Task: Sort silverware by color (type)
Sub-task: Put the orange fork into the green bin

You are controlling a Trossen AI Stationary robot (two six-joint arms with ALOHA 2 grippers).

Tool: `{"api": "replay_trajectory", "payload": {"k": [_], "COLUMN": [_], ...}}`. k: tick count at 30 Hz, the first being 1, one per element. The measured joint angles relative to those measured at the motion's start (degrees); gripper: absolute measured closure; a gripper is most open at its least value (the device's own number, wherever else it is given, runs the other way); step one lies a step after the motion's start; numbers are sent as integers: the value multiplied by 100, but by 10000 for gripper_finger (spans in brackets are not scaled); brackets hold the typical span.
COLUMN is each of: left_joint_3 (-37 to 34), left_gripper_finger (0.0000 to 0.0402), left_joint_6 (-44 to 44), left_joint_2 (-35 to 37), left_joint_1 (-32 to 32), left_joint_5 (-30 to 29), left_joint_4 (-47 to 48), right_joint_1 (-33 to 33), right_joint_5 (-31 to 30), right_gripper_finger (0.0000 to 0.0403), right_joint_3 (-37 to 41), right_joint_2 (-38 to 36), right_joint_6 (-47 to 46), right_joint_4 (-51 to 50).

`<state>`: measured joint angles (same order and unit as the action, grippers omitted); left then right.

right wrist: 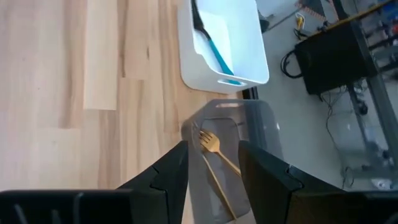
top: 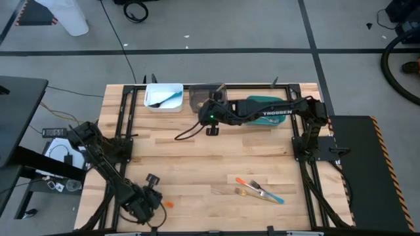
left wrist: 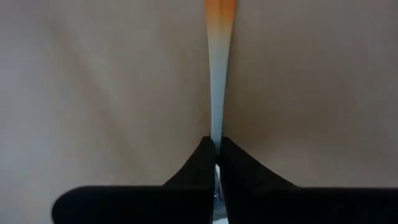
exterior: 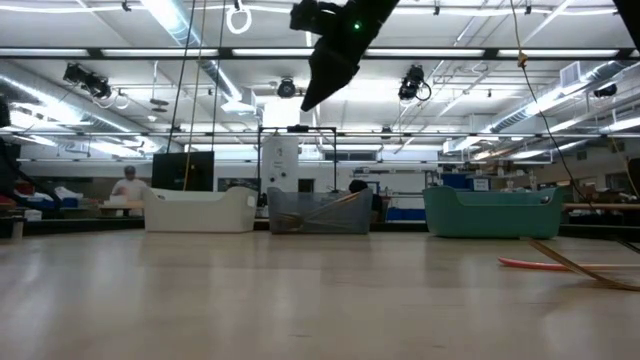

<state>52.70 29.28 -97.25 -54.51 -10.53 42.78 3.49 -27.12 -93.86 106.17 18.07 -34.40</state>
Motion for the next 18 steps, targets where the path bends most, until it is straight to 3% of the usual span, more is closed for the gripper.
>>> {"api": "replay_trajectory", "payload": {"k": [3,9,18], "left_joint_3": [185,413,427], "left_gripper_finger": [389,389,389], "left_joint_6": [9,189,289], "left_joint_2": [-22,-9,-2], "left_joint_1": [123,427,1212], "left_joint_5": [-275,-1051,-2308], "left_joint_4": [748,1639,2299], "right_joint_1": [-48,-21,89], "right_joint_5": [151,1032,881], "right_gripper_finger": [256,268,273], "right_joint_3": [0,0,0], "right_joint_2": [0,0,-16], "right_joint_6": [161,322,893], "right_joint_4": [0,53,-216]}}
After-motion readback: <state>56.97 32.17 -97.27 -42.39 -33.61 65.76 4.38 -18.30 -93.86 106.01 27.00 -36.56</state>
